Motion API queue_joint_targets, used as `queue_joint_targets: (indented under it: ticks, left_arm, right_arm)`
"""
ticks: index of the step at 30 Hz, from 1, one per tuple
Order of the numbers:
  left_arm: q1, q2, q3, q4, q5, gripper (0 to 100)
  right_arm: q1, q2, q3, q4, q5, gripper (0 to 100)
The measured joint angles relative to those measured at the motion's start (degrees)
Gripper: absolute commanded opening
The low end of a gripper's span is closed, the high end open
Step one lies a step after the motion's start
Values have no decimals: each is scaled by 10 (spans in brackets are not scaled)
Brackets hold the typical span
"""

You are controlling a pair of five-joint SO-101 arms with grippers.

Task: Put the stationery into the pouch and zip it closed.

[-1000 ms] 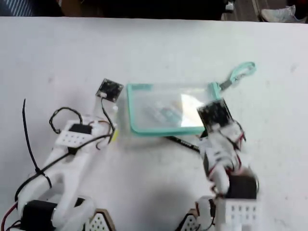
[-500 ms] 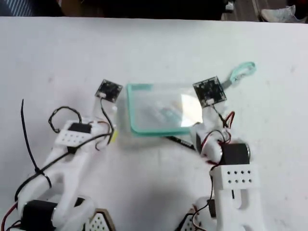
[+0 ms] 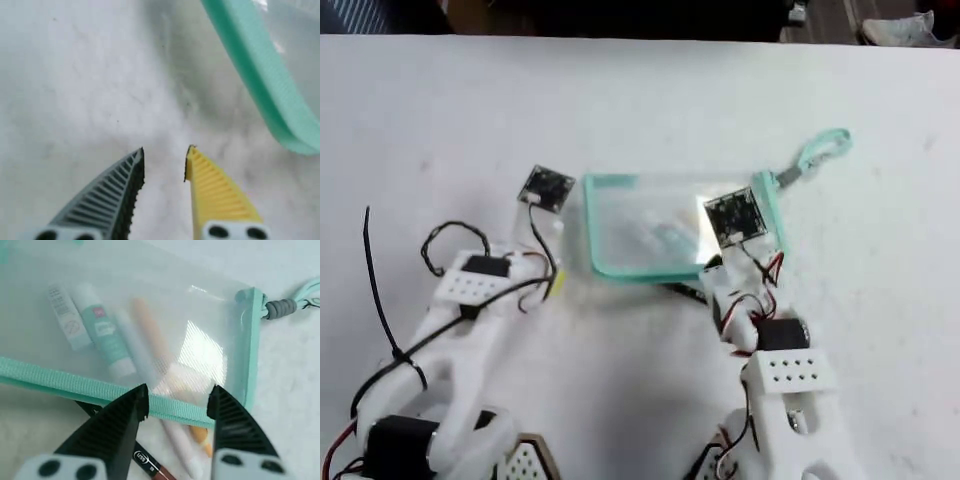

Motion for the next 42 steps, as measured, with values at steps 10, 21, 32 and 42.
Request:
queue_joint_targets:
  ticks: [10, 21, 32, 42]
  left_arm:
    - [0, 0, 0, 0, 0, 159]
    - [8, 0, 0, 0, 0, 159]
    - [8, 0, 7, -14, 0, 159]
    - [8, 0, 19, -43, 0, 158]
  right_arm:
    - [195, 1, -42, 0, -119, 101]
    - [265, 3, -43, 0, -200, 159]
    - [248, 4, -41, -5, -200, 163]
    - [169, 205, -231, 31, -201, 163]
